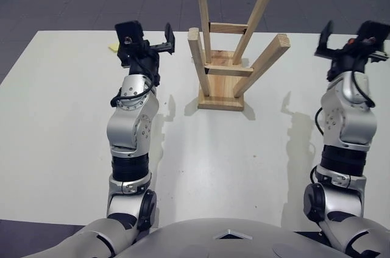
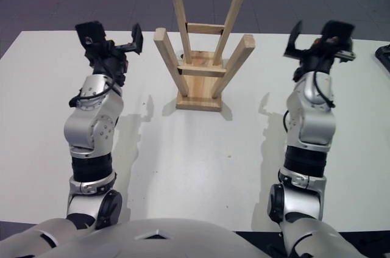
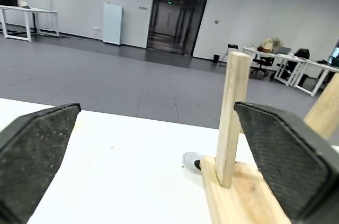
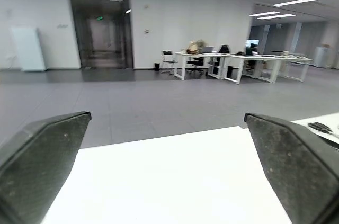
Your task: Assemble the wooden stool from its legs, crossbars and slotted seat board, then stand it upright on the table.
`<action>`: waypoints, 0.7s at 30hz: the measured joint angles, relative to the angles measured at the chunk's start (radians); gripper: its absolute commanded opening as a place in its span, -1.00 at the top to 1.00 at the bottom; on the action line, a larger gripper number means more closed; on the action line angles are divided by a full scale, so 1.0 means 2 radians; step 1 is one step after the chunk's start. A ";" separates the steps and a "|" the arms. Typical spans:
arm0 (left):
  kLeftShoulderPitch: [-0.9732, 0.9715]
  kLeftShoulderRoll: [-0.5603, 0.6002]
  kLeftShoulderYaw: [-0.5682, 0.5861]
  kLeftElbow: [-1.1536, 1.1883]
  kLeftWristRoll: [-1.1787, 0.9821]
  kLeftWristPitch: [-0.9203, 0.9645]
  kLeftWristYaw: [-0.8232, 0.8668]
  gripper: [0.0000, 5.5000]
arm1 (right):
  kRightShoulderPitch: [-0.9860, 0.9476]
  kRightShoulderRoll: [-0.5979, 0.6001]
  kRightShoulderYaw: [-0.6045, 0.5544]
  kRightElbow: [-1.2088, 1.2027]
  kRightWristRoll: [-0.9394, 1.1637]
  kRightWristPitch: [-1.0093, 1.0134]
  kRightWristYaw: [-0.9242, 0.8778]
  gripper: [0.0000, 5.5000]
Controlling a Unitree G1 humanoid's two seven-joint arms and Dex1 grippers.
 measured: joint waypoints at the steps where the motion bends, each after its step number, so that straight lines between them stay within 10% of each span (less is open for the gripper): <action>1: 0.003 0.004 -0.003 0.002 0.006 0.005 -0.004 -0.96 | 0.005 0.007 0.011 -0.001 -0.008 -0.002 0.002 -0.96; 14: 0.008 -0.029 -0.040 0.031 0.029 0.032 -0.014 -0.96 | 0.036 0.086 0.056 -0.059 -0.031 0.002 0.003 -0.96; 21: -0.016 -0.004 0.081 0.051 0.021 0.001 0.017 -0.96 | 0.036 0.078 0.026 -0.041 -0.063 -0.001 -0.013 -0.96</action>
